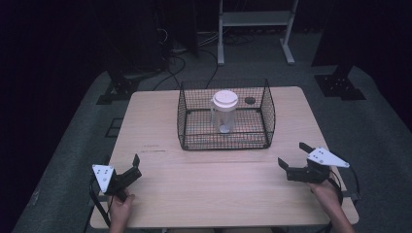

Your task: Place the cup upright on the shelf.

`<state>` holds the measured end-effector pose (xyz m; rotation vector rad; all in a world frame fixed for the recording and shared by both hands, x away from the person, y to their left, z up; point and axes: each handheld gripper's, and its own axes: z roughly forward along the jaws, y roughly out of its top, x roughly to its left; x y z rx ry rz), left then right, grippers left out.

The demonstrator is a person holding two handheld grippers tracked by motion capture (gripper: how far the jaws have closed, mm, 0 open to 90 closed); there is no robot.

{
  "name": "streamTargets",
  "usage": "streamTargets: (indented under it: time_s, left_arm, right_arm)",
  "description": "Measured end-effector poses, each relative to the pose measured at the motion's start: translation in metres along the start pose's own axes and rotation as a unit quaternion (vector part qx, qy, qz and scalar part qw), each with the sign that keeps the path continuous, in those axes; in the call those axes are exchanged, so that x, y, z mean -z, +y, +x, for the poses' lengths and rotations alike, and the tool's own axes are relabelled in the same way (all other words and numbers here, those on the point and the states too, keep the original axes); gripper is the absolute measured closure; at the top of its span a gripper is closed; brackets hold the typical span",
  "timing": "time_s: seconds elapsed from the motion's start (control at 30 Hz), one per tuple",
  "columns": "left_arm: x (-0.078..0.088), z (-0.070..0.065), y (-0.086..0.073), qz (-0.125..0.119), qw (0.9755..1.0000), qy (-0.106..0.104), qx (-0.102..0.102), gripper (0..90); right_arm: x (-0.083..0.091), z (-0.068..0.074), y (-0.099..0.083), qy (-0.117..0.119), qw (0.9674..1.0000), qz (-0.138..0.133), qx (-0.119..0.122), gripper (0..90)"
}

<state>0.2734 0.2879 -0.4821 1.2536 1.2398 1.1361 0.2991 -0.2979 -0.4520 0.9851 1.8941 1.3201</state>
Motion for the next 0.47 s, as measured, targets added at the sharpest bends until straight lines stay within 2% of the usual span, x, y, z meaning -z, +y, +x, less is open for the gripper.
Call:
streamTargets:
  time_s: [0.27,0.3,0.37,0.47]
  left_arm:
    - [0.000,0.000,0.000,0.000,1.0000,0.000,0.000,0.0]
    - [0.000,0.000,0.000,0.000,1.0000,0.000,-0.001,0.0]
    - [0.000,-0.001,0.000,0.000,1.0000,0.001,-0.001,0.0]
    - [0.000,0.000,0.000,-0.001,1.0000,0.002,-0.001,0.0]
  right_arm:
    - [0.007,0.007,-0.009,-0.007,1.0000,-0.003,0.003,1.8]
    - [0.009,0.010,-0.011,-0.006,0.9999,-0.007,-0.003,1.8]
    - [0.013,0.017,-0.015,-0.015,0.9997,-0.021,0.000,1.8]
    - [0.020,0.029,-0.023,-0.017,0.9981,-0.055,-0.021,1.8]
